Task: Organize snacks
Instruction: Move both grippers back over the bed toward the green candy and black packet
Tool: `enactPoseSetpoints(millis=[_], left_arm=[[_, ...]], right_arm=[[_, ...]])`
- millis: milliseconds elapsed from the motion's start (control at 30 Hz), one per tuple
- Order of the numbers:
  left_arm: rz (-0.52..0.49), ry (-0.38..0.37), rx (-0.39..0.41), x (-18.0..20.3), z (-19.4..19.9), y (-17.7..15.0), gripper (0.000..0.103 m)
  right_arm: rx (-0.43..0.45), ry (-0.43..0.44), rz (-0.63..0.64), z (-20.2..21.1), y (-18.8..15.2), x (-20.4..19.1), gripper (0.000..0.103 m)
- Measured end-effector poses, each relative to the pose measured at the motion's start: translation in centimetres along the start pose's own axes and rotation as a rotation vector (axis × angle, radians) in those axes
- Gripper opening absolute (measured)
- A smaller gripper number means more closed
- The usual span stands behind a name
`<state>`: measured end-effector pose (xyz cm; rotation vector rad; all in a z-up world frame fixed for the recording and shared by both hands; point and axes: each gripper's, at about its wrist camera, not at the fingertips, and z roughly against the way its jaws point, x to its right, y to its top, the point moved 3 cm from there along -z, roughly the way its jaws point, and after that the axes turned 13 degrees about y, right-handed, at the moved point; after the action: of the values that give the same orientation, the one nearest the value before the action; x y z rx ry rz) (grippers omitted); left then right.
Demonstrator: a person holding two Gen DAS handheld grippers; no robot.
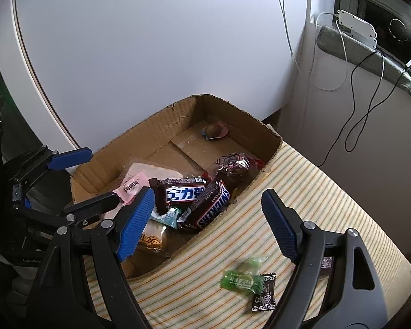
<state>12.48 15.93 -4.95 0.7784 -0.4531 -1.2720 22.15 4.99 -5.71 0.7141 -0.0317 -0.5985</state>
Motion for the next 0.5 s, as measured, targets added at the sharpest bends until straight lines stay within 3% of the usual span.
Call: enactPoseSetpoints(millis=[500], left_arm=[[-0.023, -0.014, 0.024, 1.8, 1.7, 0.0, 0.077]], right_arm=[[0.024, -0.029, -0.026, 3.1, -1.3, 1.8, 0.083]])
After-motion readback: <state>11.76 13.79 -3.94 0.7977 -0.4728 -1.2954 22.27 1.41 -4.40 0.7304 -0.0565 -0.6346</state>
